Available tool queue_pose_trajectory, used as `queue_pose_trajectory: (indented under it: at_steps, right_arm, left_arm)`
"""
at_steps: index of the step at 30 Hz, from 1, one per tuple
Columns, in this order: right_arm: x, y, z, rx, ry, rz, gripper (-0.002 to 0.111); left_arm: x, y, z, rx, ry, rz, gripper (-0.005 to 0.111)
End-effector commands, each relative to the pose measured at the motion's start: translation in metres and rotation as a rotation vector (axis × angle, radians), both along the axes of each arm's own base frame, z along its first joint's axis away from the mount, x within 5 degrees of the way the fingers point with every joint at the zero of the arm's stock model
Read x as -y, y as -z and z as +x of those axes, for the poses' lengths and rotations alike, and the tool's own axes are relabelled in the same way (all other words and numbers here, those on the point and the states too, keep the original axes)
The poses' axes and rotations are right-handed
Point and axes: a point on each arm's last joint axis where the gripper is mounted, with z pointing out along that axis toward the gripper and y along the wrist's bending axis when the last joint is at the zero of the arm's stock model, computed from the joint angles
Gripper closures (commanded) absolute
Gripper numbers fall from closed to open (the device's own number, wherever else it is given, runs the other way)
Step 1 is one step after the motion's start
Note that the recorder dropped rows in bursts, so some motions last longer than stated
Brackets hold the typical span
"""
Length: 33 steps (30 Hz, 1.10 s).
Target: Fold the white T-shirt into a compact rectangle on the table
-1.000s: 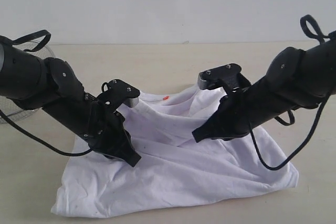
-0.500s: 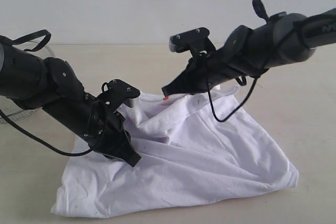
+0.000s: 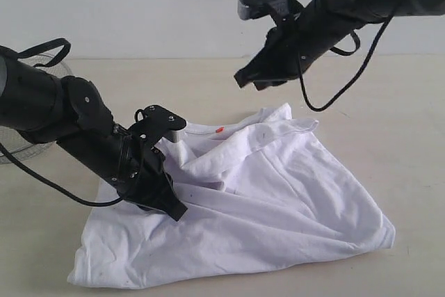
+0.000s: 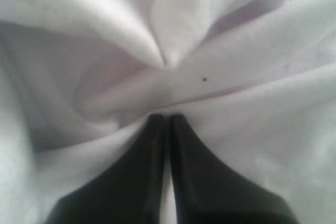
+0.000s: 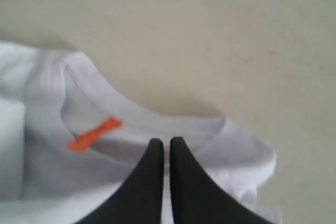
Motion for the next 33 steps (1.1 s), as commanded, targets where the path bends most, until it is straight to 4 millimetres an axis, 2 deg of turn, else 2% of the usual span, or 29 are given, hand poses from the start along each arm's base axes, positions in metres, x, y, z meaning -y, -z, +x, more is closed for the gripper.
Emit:
queue_pose_trajectory:
  at_steps: [1,6,8,10,14,16,19,26,30,33]
  right_arm:
    - [0.017,0.011,-0.018,-0.176,0.01,-0.151,0.109]
    - [0.022,0.052,-0.046,-0.332,0.008,-0.172,0.109]
    - [0.023,0.066,-0.052,-0.315,0.033,-0.155,0.109]
    - [0.023,0.074,-0.047,-0.221,0.068,-0.137,0.109]
    - [0.021,0.096,-0.028,-0.147,0.097,-0.131,0.109]
    - [0.019,0.091,-0.018,-0.077,0.115,-0.112,0.109]
    - [0.015,0.065,0.002,0.007,0.126,-0.081,0.109]
    - [0.011,0.029,0.028,0.182,0.146,-0.038,0.109]
    - [0.01,0.017,0.033,0.215,0.139,-0.036,0.109]
    - [0.01,0.012,0.026,0.159,0.122,-0.044,0.109]
  left_arm:
    - [-0.005,0.015,-0.003,-0.017,0.032,0.055,0.102]
    - [-0.006,0.015,-0.002,-0.008,0.028,0.056,0.102]
    - [-0.006,0.015,-0.002,-0.008,0.028,0.056,0.102]
    - [-0.006,0.015,-0.002,-0.008,0.028,0.056,0.102]
    - [-0.006,0.015,-0.002,-0.008,0.028,0.056,0.102]
    - [-0.006,0.015,-0.002,-0.008,0.028,0.056,0.102]
    - [-0.006,0.015,-0.002,-0.008,0.028,0.056,0.102]
    - [-0.006,0.014,0.0,0.01,0.022,0.056,0.102]
    - [-0.007,0.014,0.002,0.019,0.018,0.058,0.102]
    - [-0.009,0.013,0.003,0.024,0.015,0.06,0.102]
